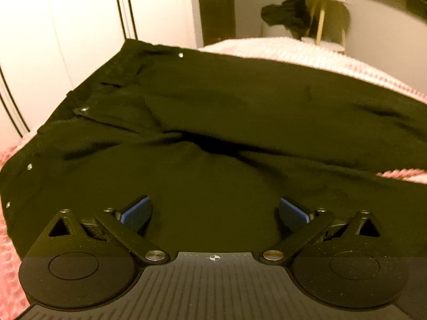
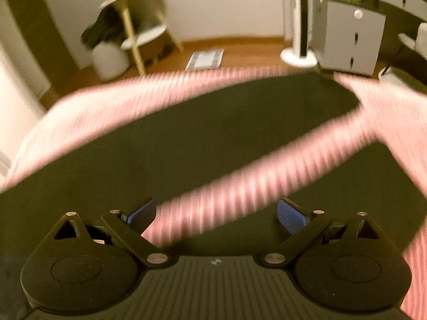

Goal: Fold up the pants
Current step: 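Reach to the trouser leg hems and close the right tool on them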

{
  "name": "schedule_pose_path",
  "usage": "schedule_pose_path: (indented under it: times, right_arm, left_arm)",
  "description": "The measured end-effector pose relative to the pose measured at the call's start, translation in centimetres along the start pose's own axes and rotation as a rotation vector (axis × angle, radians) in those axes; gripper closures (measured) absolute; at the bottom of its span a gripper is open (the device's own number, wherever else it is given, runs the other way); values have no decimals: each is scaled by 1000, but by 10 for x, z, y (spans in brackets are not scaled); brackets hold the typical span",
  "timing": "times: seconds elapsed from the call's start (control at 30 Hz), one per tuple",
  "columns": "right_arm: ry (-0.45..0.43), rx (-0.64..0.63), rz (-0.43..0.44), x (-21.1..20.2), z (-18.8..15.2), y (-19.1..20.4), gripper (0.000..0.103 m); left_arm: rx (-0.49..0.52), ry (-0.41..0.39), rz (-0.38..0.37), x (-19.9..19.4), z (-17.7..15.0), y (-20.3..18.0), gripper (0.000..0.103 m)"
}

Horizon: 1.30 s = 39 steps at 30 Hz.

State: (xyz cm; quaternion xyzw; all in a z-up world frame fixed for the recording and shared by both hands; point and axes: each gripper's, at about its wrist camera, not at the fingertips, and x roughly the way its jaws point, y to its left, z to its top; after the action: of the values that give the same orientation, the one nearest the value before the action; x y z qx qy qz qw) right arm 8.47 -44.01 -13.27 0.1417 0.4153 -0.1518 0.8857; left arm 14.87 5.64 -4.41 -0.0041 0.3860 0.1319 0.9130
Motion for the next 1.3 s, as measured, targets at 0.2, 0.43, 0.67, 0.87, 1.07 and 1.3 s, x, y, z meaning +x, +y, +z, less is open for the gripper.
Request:
schedule_pose_path:
  times: [0.2,0.43,0.67,0.87,1.07,1.3]
  right_arm:
    - [108,299,-93,109,105,-4,36]
    - [121,494,-164,161,142,-4,40]
    - [146,387,-285,183,155,12,58]
    - [12,406,-100,140,135,-8,101]
    - [-172,432,136,39,45,-56,102]
    - [-173,481,-25,15,-87,-100,103]
  left_arm:
    - [32,-76,29,-3,-18,-7,0]
    - [-5,-96,32,3,-22,-8,0]
    - [-13,-107,42,3,-24,-10,0]
    - [-21,-120,38,4,-26,-7,0]
    - [-70,-120,6,-1,-20,1,0]
    - [-193,-137,-89,-6,-13,20,0]
